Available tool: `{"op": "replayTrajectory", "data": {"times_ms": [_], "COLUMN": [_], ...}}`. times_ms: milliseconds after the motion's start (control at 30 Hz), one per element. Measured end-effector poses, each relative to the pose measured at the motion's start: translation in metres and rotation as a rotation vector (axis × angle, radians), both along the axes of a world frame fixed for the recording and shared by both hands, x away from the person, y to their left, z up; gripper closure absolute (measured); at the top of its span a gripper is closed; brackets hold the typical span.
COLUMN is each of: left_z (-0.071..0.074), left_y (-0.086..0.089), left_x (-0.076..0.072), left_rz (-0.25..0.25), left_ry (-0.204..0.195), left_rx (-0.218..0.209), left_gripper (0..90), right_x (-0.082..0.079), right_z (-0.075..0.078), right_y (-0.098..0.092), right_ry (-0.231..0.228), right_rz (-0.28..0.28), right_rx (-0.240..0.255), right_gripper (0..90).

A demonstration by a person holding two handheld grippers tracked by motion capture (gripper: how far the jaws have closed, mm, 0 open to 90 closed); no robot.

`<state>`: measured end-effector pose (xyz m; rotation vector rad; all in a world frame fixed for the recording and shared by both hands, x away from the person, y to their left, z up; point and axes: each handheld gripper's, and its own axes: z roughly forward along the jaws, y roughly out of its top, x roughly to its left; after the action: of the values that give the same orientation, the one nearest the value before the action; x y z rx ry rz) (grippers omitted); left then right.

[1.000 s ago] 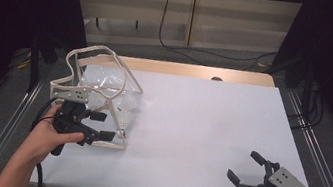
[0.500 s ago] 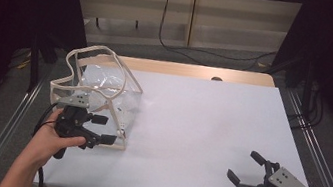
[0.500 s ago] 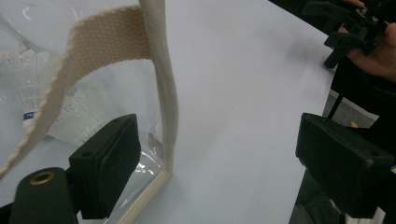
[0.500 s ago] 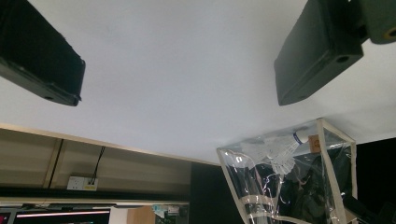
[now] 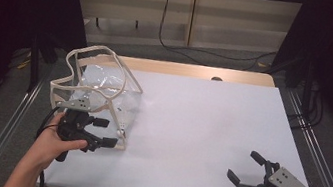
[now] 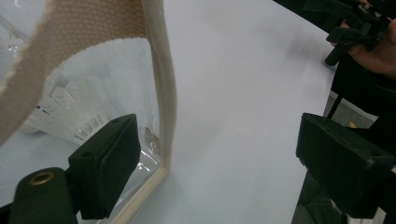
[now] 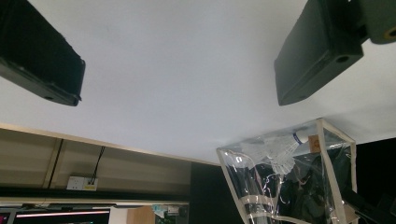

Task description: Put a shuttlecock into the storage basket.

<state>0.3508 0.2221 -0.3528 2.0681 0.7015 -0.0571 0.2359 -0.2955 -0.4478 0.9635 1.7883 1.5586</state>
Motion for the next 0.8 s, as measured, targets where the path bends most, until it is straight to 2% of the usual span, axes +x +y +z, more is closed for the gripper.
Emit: {"op": "replayTrajectory", "data": {"times_ms": [800], "left_z": [-0.011], "left_y": [-0.002], "left_x": [-0.006], "left_rz": [0.000], "left_ry": [-0.012], "left_rx": [-0.008], "left_gripper": [13.2], "right_x": [0.000], "right_z": [0.000], "right_y": [0.000], "right_ry": [0.002], "right_rz": [0.000], "right_rx": [0.003], "right_gripper": [1.7]}}
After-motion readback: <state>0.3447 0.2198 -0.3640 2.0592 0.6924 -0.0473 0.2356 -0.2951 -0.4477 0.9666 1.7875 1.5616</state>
